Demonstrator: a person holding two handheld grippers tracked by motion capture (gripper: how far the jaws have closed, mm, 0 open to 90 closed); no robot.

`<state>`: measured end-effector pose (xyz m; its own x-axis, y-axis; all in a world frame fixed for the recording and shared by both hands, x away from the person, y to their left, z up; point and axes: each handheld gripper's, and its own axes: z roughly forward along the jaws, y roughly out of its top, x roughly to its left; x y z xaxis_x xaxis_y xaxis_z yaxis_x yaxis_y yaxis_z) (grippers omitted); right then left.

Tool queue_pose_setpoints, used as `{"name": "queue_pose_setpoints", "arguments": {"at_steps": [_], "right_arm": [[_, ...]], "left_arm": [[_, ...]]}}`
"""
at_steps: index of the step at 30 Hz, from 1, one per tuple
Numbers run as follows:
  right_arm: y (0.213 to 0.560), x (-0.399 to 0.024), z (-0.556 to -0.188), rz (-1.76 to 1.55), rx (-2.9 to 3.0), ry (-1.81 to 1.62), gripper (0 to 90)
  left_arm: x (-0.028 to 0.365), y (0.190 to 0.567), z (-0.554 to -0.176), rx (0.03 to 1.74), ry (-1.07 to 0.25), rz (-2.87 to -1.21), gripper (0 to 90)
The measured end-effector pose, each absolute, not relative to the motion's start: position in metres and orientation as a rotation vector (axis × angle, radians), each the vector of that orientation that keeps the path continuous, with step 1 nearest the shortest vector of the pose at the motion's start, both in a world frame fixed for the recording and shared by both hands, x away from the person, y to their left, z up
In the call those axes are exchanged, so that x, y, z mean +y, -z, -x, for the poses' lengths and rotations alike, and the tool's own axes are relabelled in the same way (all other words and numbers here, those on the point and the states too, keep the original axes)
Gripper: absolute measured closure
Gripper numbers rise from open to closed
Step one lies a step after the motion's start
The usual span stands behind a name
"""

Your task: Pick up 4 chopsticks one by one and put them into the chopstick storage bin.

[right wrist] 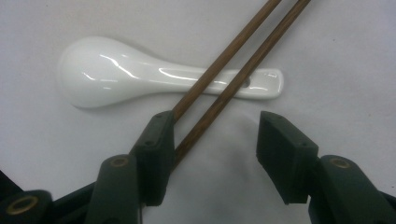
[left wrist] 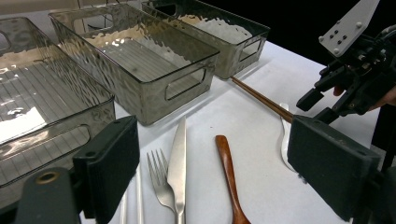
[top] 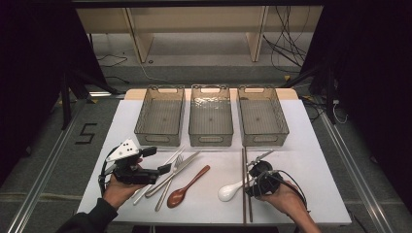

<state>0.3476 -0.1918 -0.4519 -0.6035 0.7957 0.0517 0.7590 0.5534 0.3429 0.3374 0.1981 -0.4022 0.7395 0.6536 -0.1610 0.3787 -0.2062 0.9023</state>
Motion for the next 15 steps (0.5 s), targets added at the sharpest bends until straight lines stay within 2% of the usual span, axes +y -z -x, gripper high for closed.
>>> {"name": "queue_pose_setpoints", "arguments": {"at_steps": [8,15], "right_arm": [[0.4553,-0.1897,-0.3474,-1.354,2.683,-0.493,48.1],[0.4562,-0.1873,-0.3462,-1.331,2.695,-0.466,52.1]], "left_arm": [[0.1973,0.4025,-0.3374,0.797,-0.304,-1.828,16.5],[0.1971,0.4026,-0.3375,0.793,-0.305,-1.833,16.5]]}}
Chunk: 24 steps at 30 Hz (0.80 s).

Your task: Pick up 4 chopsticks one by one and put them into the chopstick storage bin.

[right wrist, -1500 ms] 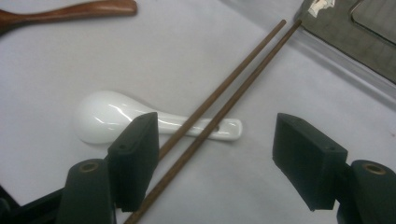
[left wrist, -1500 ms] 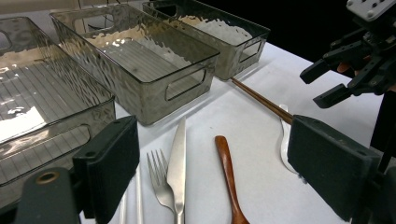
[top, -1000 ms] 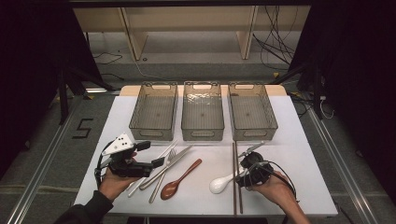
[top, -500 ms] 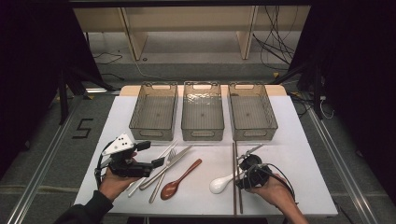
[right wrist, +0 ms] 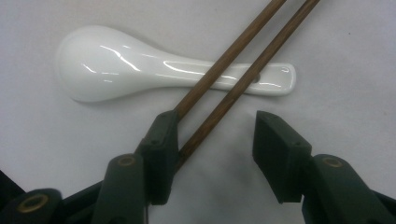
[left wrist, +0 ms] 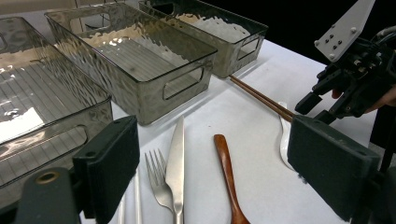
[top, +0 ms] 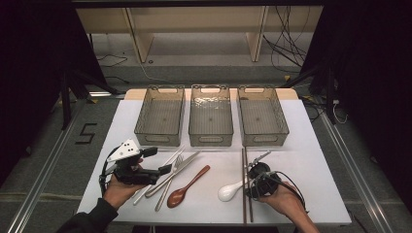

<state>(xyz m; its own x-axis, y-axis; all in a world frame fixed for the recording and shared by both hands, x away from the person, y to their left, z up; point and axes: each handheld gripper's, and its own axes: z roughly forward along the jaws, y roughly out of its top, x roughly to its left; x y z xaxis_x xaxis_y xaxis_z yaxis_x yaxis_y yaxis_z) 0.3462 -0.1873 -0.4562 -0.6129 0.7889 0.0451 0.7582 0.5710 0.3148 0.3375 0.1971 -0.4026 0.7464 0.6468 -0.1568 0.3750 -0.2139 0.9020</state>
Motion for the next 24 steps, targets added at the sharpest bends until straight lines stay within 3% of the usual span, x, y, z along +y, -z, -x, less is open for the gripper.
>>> {"name": "queue_pose_setpoints", "arguments": {"at_steps": [24], "right_arm": [[0.4573,-0.1846,-0.3453,-1.304,2.722,-0.396,64.1]], "left_arm": [[0.1959,0.4032,-0.3376,0.793,-0.303,-1.837,16.7]]}}
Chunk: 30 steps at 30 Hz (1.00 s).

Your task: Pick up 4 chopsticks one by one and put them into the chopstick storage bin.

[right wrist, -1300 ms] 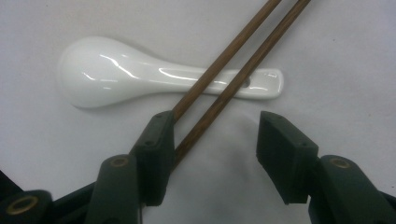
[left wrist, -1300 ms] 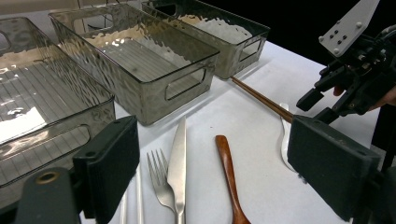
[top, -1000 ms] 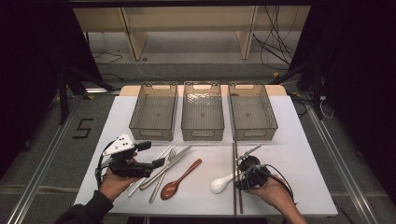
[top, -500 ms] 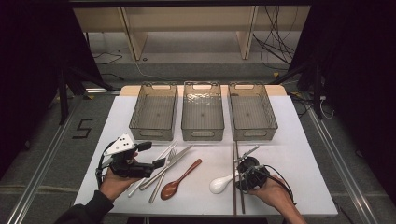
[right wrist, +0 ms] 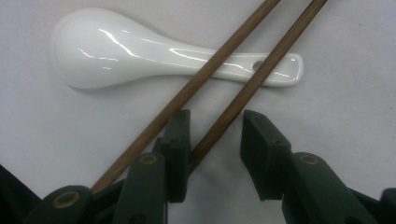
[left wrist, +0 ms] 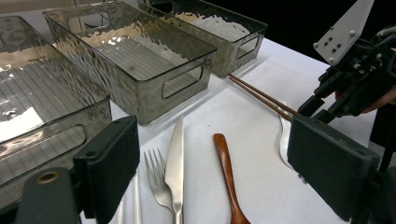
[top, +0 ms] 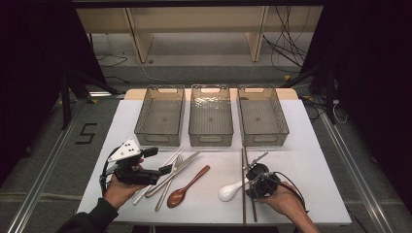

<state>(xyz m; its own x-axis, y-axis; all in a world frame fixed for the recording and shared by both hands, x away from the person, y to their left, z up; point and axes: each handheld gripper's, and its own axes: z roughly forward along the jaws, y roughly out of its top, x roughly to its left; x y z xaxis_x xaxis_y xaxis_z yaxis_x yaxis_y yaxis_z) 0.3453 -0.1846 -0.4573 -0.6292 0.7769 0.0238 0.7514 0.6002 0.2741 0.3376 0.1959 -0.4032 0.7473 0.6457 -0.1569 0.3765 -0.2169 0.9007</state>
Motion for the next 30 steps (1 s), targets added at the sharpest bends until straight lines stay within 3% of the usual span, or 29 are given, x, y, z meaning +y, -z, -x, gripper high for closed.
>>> {"name": "queue_pose_setpoints", "arguments": {"at_steps": [30], "right_arm": [[0.458,-0.195,-0.351,-1.361,2.698,-0.433,83.6]], "left_arm": [[0.195,0.403,-0.337,0.789,-0.302,-1.837,16.7]]}}
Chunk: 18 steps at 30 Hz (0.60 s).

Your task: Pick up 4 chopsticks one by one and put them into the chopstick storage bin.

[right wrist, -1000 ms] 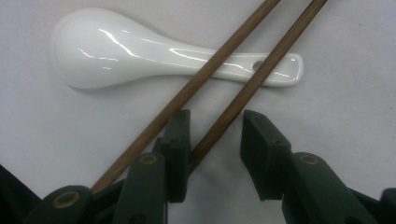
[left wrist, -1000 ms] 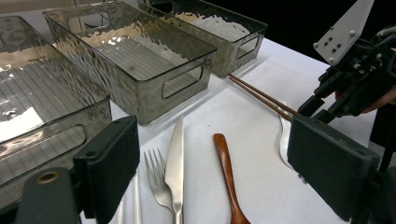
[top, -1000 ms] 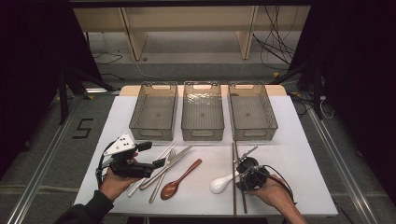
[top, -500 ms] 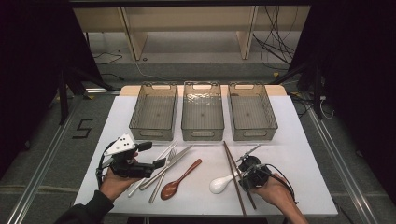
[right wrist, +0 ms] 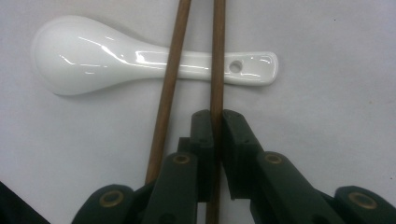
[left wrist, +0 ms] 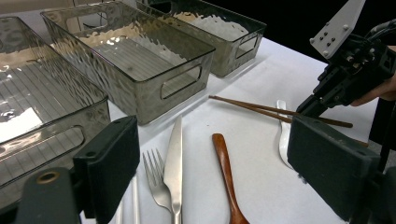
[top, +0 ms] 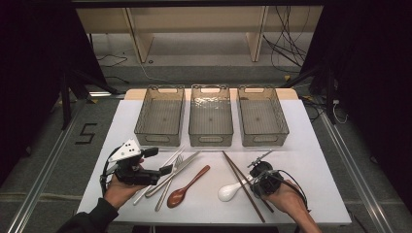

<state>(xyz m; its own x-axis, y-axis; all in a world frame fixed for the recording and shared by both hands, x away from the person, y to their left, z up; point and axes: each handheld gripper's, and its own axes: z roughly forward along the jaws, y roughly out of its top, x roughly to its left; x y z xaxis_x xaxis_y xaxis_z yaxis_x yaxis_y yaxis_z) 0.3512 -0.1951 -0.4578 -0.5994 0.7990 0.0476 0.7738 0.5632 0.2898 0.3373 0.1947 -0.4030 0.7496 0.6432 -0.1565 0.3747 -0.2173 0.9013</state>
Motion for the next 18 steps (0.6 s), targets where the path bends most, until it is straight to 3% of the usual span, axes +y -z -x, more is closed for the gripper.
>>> {"name": "queue_pose_setpoints", "arguments": {"at_steps": [18], "right_arm": [[0.444,-0.207,-0.351,-1.360,2.622,-0.533,85.1]], "left_arm": [[0.196,0.403,-0.338,0.790,-0.301,-1.837,16.7]]}}
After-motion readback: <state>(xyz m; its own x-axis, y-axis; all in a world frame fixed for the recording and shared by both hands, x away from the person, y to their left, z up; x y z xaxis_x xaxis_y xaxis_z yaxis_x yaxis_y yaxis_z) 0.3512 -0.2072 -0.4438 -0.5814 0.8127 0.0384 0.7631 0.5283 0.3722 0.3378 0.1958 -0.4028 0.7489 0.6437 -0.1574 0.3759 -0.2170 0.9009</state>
